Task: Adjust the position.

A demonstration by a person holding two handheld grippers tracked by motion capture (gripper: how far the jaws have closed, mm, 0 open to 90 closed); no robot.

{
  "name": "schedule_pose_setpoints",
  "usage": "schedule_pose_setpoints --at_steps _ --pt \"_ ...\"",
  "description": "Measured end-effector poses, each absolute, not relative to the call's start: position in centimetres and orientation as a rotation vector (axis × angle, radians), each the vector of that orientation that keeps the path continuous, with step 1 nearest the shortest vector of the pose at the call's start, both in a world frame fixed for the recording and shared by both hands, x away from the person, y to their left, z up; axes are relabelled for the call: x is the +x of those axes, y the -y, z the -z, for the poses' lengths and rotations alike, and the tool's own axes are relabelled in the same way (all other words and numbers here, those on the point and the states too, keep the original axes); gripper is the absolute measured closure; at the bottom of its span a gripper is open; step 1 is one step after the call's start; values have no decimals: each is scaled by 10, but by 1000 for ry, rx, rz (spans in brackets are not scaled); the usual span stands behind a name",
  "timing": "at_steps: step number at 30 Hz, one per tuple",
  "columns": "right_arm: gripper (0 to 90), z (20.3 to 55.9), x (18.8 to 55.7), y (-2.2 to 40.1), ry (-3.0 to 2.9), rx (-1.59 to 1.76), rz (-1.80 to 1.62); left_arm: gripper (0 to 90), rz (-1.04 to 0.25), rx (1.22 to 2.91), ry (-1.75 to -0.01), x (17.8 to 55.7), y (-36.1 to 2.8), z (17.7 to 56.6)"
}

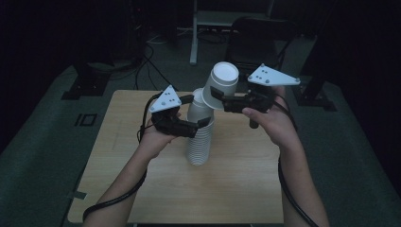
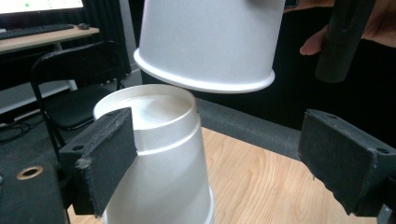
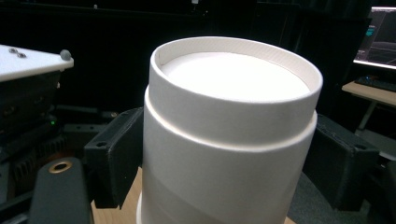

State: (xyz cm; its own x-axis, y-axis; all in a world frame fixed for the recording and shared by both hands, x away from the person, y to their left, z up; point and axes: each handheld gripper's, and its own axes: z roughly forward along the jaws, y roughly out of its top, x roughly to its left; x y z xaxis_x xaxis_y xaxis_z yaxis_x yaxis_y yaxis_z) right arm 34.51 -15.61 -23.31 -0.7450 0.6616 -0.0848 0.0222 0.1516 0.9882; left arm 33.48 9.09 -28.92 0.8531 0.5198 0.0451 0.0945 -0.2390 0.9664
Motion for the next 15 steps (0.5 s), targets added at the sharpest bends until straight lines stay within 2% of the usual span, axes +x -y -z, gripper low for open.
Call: schedule_pose_setpoints --at_steps 15 --pt "195 271 327 194 -1917 705 -1612 146 -301 1834 -377 307 -54 314"
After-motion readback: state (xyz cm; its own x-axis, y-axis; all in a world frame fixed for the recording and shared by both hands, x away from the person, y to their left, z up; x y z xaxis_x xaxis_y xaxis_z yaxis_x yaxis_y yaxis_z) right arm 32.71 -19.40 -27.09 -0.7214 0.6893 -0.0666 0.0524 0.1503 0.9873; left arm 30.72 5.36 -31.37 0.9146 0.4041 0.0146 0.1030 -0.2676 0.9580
